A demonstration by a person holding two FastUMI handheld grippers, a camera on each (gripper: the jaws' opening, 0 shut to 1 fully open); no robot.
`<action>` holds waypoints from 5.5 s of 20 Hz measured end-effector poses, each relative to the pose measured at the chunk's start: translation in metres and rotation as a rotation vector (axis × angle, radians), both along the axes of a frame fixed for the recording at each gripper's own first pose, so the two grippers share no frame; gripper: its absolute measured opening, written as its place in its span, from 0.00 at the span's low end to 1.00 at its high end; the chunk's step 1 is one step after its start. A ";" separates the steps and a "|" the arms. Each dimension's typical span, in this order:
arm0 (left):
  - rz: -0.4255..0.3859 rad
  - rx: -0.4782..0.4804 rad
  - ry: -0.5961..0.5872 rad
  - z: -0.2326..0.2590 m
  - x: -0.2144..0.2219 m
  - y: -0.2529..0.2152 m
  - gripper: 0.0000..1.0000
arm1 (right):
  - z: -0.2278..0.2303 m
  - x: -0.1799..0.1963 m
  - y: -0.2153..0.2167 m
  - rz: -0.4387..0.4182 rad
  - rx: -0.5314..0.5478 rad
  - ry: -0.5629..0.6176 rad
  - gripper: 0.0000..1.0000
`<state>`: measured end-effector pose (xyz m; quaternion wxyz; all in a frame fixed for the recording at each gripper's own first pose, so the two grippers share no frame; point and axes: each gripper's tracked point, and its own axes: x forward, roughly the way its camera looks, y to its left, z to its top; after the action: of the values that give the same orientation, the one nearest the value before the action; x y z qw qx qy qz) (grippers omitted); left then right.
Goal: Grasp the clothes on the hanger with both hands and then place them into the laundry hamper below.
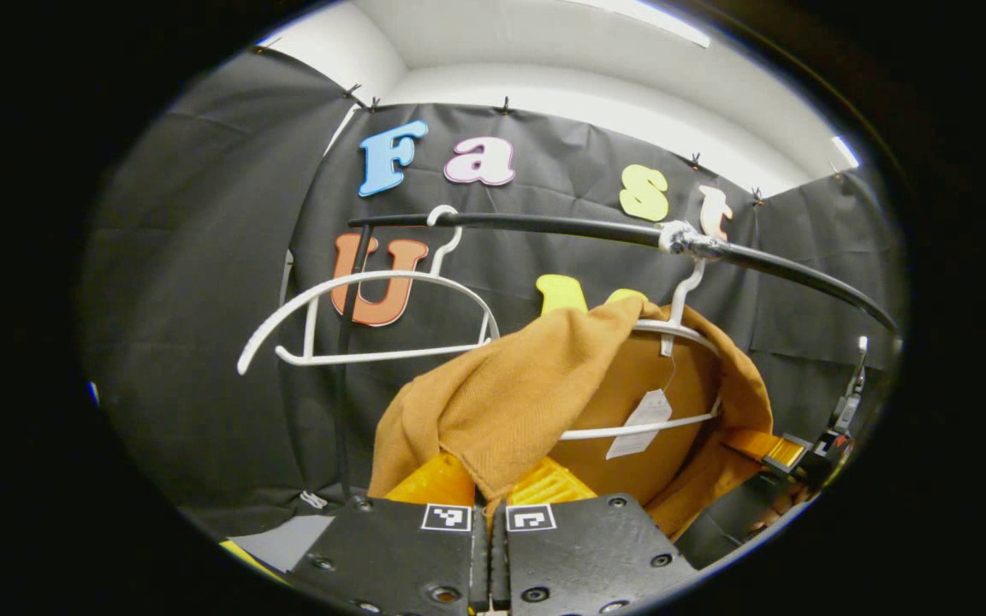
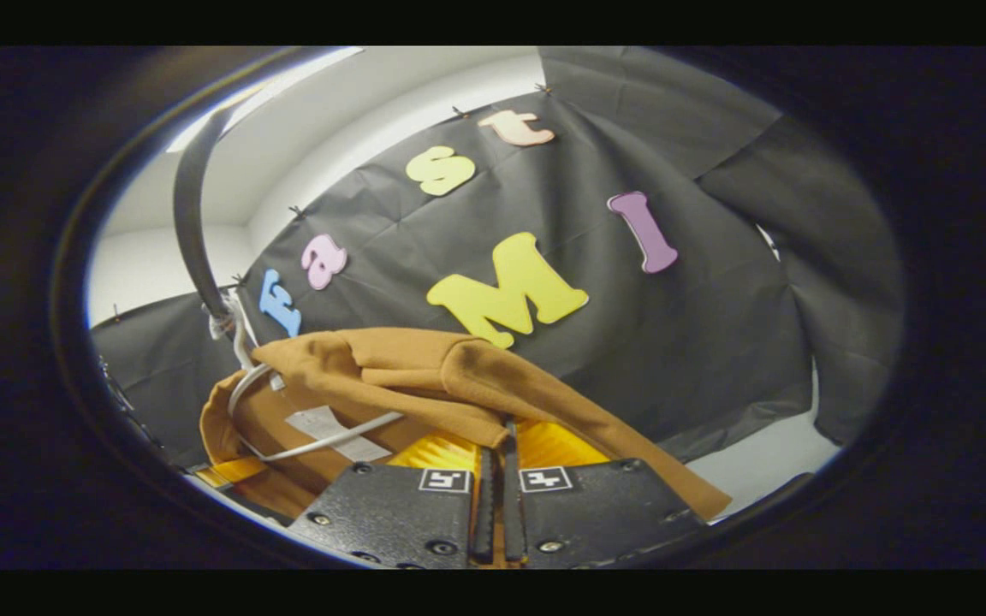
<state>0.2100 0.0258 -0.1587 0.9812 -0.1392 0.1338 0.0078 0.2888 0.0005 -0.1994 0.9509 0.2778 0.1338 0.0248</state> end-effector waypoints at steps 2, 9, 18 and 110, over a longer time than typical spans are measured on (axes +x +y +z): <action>-0.007 -0.022 -0.008 0.007 0.000 0.002 0.01 | 0.007 0.003 -0.005 0.001 0.000 -0.010 0.07; 0.024 -0.051 -0.056 0.032 0.007 0.021 0.05 | 0.031 0.021 -0.023 0.000 0.059 -0.033 0.07; -0.023 -0.017 -0.048 0.044 0.020 0.037 0.05 | 0.060 0.046 -0.030 0.058 0.071 -0.085 0.07; -0.525 -0.222 0.277 -0.111 -0.105 -0.117 0.05 | -0.111 -0.169 0.137 0.608 -0.060 0.314 0.06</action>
<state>0.1050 -0.0907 -0.2698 0.9008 -0.2039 0.2978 -0.2414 0.1198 0.1375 -0.3107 0.8757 0.1977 0.3558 0.2599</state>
